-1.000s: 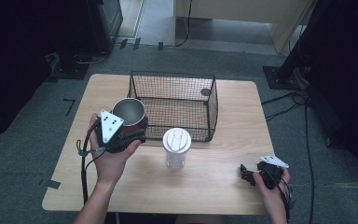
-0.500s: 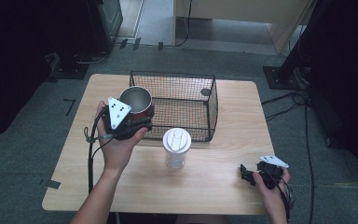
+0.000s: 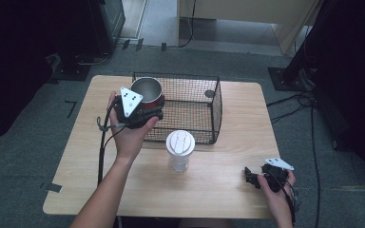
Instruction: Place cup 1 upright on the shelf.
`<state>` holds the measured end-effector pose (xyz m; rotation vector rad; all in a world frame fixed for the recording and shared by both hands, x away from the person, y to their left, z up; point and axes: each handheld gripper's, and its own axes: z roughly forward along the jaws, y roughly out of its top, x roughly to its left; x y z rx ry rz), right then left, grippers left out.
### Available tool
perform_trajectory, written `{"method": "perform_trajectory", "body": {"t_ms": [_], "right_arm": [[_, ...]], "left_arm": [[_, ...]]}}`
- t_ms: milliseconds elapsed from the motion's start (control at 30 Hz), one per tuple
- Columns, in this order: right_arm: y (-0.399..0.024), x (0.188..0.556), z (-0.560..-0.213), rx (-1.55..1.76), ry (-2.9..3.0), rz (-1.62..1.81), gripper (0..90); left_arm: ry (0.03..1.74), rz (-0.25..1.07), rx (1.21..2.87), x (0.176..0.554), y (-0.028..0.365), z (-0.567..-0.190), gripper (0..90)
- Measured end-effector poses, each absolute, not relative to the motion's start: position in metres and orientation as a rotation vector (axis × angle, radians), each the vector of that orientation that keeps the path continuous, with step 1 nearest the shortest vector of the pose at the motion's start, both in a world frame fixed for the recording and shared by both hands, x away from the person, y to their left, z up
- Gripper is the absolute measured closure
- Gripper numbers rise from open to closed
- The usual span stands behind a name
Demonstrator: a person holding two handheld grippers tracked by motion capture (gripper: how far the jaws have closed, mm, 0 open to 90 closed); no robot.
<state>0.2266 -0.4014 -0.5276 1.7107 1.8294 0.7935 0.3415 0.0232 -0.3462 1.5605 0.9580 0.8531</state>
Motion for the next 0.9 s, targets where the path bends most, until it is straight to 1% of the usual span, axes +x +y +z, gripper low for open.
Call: {"method": "perform_trajectory", "body": {"t_ms": [500, 700, 833, 900], "right_arm": [[-0.401, 0.227, -0.528, 1.713, 1.83, 0.794, 0.0], [-0.401, 0.227, -0.527, 1.712, 1.834, 0.794, 0.0], [-0.401, 0.227, -0.527, 1.712, 1.834, 0.794, 0.0], [-0.401, 0.227, -0.527, 1.712, 1.834, 0.794, 0.0]], "left_arm": [[1.057, 0.793, 1.648, 0.393, 0.012, -0.391, 8.0], [1.092, 0.775, 1.667, 0.402, 0.009, -0.4, 8.0], [1.13, 0.793, 1.713, 0.407, 0.005, -0.404, 8.0], [1.14, 0.781, 1.728, 0.41, 0.004, -0.406, 8.0]]}}
